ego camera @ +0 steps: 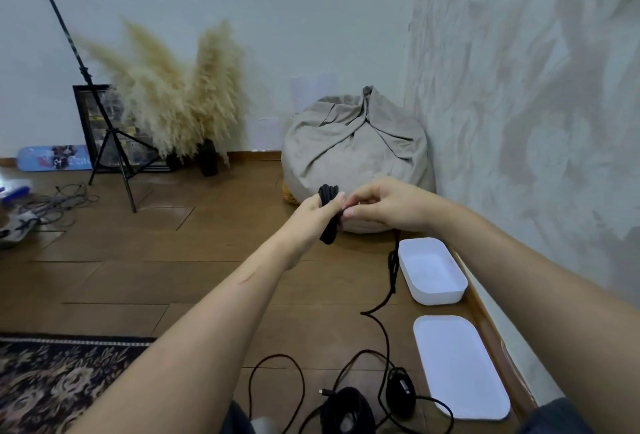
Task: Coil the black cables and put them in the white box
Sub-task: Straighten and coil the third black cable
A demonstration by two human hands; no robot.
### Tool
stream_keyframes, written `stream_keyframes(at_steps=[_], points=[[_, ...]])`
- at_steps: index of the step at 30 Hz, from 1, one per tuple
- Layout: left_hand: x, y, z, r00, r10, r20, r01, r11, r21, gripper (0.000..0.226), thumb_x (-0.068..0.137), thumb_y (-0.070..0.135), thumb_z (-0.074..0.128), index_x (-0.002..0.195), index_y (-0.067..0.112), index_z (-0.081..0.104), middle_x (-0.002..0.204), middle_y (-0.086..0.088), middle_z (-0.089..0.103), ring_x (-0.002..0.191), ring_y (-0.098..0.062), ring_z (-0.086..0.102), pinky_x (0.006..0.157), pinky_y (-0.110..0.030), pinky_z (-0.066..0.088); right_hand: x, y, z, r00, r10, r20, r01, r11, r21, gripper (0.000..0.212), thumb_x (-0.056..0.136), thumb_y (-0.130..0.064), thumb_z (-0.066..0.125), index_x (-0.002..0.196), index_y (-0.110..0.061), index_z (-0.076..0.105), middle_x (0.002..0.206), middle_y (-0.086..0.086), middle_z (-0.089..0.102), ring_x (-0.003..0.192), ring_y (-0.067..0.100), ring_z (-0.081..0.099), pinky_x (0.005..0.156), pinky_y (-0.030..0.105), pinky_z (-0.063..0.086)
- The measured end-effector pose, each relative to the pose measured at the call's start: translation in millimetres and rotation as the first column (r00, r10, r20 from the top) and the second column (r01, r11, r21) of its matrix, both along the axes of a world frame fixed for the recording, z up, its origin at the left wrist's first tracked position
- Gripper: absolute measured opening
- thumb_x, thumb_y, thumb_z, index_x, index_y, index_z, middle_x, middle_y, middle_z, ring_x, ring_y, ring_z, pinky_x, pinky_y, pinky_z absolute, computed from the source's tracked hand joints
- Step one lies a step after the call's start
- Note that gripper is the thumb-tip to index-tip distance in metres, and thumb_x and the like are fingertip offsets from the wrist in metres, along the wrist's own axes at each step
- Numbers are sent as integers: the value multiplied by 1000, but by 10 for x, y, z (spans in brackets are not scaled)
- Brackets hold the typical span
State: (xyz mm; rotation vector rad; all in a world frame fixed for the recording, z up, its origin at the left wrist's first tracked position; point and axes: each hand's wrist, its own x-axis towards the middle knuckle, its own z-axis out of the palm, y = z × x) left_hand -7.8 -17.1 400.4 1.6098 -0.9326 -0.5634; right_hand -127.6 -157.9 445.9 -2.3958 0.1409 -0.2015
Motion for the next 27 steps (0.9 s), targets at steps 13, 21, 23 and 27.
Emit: stream_keyframes(at_steps=[13, 21, 23, 27], points=[[-283, -68, 166, 939, -202, -278, 214, 977, 13, 50, 105, 55, 39, 102, 8, 57, 73, 0, 57, 70, -18, 59, 90, -41, 48, -119, -189, 176, 974, -155, 163, 138, 984, 114, 23, 82, -24, 82, 88, -5, 70, 74, 8, 51, 67, 11, 42, 59, 24, 31], [-363, 28, 205, 970, -243, 18, 239, 965, 107, 28, 104, 35, 53, 88, 13, 57, 74, 0, 60, 75, -15, 62, 80, -34, 52, -192, -299, 119, 989, -107, 98, 83, 971, 223, 13, 91, -28, 73, 94, -15, 73, 76, -2, 61, 75, 21, 41, 63, 28, 35], [-375, 14, 230, 973, -228, -33, 230, 971, 64, 26, 105, 35, 52, 92, 13, 59, 72, 4, 60, 74, -16, 62, 90, -45, 53, -195, -298, 60, 978, -160, 134, 112, 944, 309, 19, 88, -32, 76, 90, -15, 67, 78, 9, 53, 70, 23, 36, 59, 29, 32], [-337, 32, 305, 959, -244, -147, 245, 969, -12, 31, 105, 40, 52, 93, 14, 63, 71, 1, 59, 70, -18, 62, 99, -53, 50, -205, -328, 12, 980, -127, 156, 32, 863, 504, 9, 96, -21, 67, 94, -14, 63, 71, 4, 43, 61, 13, 29, 54, 26, 25]])
